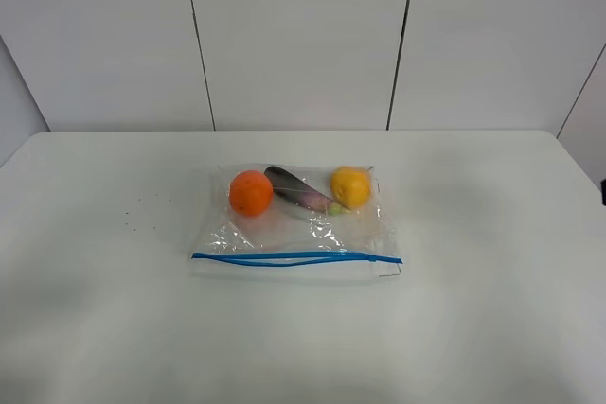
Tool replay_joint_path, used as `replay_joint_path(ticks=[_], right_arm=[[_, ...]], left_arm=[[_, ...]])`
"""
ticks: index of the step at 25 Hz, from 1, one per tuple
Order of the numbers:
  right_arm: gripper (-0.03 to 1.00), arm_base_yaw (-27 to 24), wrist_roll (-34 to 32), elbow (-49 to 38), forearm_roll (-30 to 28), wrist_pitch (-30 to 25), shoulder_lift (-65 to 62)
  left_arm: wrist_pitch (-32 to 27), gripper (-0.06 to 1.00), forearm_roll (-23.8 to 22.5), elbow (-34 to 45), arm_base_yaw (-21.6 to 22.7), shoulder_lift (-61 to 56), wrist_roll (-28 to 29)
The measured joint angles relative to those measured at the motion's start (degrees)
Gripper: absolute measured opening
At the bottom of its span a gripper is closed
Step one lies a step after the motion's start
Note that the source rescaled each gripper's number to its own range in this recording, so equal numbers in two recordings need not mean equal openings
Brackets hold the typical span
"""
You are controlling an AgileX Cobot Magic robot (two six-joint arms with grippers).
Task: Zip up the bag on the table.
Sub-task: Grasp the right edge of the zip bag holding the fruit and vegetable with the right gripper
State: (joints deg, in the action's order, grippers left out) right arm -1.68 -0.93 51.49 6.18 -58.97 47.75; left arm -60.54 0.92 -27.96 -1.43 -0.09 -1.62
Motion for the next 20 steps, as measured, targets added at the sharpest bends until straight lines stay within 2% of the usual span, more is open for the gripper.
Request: replay_joint_path(ticks=[4,8,14,20], right_arm=[[1.00,0.00,1.98,3.12,2.61,1.53,13.88],[1.00,0.00,7.74,3.51,9.55,5.19,25.94],[1.00,0.00,21.43,3.51,26.00,12.81,41.20],[1.00,0.00,37.46,3.51,40.84,15.08,52.65]], left_arm=[[0.00,1.00,0.00,0.00,0.00,0.00,0.00],[0.00,1.00,0.00,0.00,0.00,0.00,0.00],[0.00,1.00,0.00,0.00,0.00,0.00,0.00],[0.00,1.00,0.00,0.00,0.00,0.00,0.00]])
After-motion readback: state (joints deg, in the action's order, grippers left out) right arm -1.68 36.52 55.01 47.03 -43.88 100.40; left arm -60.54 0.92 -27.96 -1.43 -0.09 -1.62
